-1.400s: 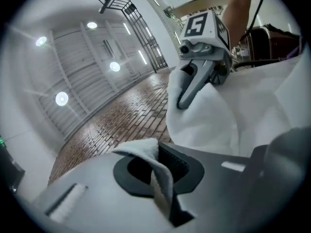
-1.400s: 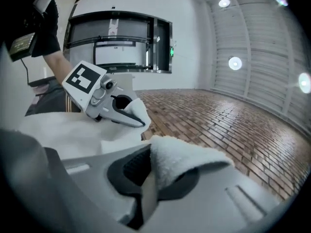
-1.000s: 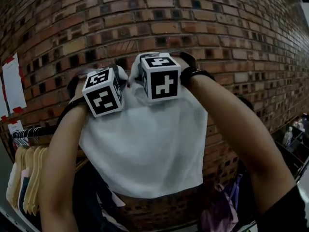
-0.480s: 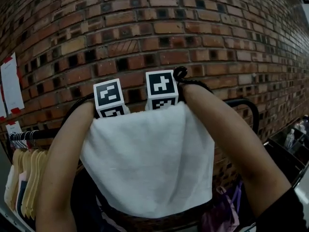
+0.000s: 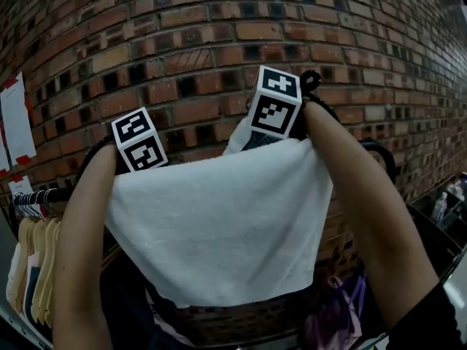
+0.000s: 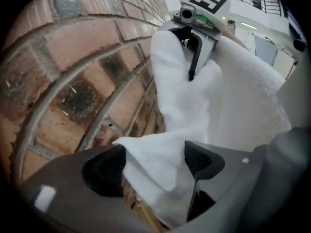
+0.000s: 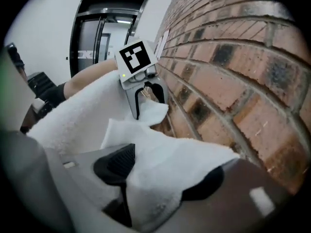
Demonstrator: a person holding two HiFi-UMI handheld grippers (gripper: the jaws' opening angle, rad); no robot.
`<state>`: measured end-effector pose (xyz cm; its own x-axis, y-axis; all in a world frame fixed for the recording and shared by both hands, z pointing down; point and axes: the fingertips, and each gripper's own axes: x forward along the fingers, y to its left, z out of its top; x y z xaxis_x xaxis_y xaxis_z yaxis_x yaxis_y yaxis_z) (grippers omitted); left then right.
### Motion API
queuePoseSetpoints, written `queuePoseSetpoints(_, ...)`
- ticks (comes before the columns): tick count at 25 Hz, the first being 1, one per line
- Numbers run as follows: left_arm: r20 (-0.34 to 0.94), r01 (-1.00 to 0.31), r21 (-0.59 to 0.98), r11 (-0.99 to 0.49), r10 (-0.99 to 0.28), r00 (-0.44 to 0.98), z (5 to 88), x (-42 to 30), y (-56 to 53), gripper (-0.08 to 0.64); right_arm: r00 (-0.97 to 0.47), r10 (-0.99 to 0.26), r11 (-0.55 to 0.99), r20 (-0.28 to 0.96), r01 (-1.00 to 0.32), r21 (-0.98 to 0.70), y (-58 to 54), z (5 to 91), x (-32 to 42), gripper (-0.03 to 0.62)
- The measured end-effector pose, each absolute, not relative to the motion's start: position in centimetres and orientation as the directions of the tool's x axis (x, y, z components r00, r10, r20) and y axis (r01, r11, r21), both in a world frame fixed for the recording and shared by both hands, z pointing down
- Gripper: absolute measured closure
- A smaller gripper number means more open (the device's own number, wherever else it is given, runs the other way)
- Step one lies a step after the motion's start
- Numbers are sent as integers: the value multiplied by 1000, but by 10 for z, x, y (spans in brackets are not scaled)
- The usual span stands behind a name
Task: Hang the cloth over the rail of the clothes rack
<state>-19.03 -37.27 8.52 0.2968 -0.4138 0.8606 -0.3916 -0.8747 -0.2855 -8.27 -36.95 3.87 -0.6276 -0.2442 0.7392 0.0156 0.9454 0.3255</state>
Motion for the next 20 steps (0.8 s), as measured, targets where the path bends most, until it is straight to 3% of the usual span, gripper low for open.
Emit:
queuePoseSetpoints(3, 838, -410, -276, -869, -426, 341, 80, -187, -373, 164, -664, -193, 964, 722, 10, 267, -364, 28, -75, 316)
queuePoseSetpoints(7, 829, -418, -305, -856, -454, 325, 77, -196, -377, 163, -546, -318, 931, 775, -23, 365, -377, 30, -50, 316)
queuePoseSetpoints(13, 705, -390, -417, -821, -563, 432, 39, -183, -386, 164, -424, -536, 776, 730, 94, 624, -392, 39, -68, 316)
queuePoseSetpoints(20, 547, -424, -563, -709, -705, 452, -8, -205, -390, 164, -377, -595, 744, 710, 77, 664, -406, 50, -56, 316)
